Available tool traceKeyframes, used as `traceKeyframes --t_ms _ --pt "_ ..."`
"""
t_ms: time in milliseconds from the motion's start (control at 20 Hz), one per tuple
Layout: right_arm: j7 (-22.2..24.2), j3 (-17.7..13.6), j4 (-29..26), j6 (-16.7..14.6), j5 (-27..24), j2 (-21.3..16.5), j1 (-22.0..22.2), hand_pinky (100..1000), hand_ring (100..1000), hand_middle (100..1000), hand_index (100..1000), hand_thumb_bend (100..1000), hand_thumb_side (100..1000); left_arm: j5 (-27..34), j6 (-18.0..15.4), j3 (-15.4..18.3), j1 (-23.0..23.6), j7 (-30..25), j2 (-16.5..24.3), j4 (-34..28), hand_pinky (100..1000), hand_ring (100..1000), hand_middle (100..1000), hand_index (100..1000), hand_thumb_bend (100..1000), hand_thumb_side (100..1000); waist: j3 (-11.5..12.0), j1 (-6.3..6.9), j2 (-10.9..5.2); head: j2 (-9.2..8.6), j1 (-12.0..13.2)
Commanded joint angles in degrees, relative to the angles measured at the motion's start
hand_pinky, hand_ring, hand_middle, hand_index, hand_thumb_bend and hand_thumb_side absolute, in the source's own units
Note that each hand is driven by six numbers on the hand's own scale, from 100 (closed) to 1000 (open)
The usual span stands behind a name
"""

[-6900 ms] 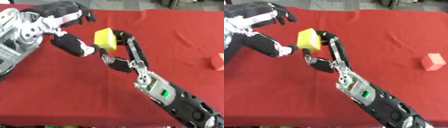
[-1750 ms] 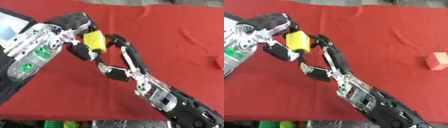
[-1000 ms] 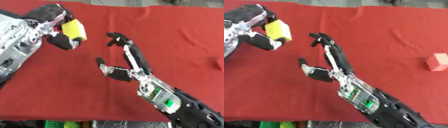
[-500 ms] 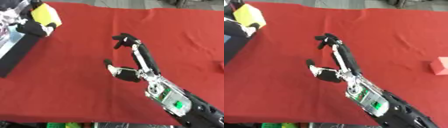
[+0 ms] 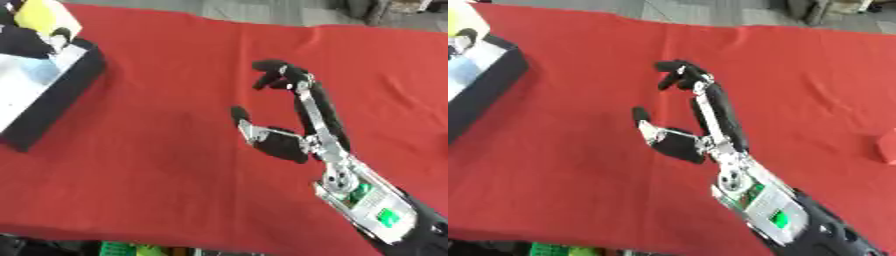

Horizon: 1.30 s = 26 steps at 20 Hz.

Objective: Pick up the objects with one hand, pass them to the other hand, and then place them into the box on the other side of the table.

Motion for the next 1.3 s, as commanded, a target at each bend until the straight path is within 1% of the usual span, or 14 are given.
traceKeyframes --t_ms 50,200,450,850,950,1050,1300 --pt "-0.32 -0.69 -1.85 0.06 -0.38 -1.39 -0.47 771 917 552 788 349 143 -0.02 0.51 1.80 -1.42 1.57 2.49 1.18 621 489 380 396 100 128 -0.12 0.37 -0.87 -0.73 1.22" --pt "-0.29 -0.81 -2.28 0.09 -0.35 -1.69 -0.43 771 917 553 789 351 141 -1.81 0.47 2.88 -1.89 2.77 2.32 6.04 624 491 382 398 100 126 -0.28 0.42 -0.79 -0.86 2.76" --pt "-0.51 -1.15 -3.49 -0.09 -0.40 -2.17 -0.44 771 915 553 788 356 139 -3.91 -0.53 4.61 -2.80 4.63 1.68 13.51 627 493 383 399 100 125 -0.43 0.31 -0.63 -1.60 4.38" --pt "-0.72 -1.84 -5.61 -0.13 -0.50 -2.87 -0.61 771 912 551 786 364 132 -5.73 -1.97 6.56 -3.55 7.77 0.48 21.99 634 502 396 412 100 126 -0.85 0.02 -0.29 -3.27 6.26" --pt "-0.85 -1.95 -5.69 -0.39 -0.48 -2.92 -0.62 771 912 551 786 364 132 -6.26 -2.24 7.04 -3.70 8.25 -0.15 24.44 639 509 412 427 100 127 -0.97 -0.06 -0.25 -3.53 6.56" --pt "-0.99 -2.02 -5.71 -0.62 -0.52 -2.90 -0.63 771 912 551 786 366 131 -6.80 -2.62 7.35 -3.78 8.35 -0.81 26.79 653 528 454 477 105 117 -1.06 -0.14 -0.20 -3.67 6.79" --pt "-1.44 -2.13 -5.72 -1.38 -0.57 -2.75 -0.73 770 911 550 786 370 128 -9.05 -3.56 7.93 -3.89 8.79 -2.02 31.52 695 582 530 573 189 101 -1.32 -0.36 -0.06 -3.82 6.83"
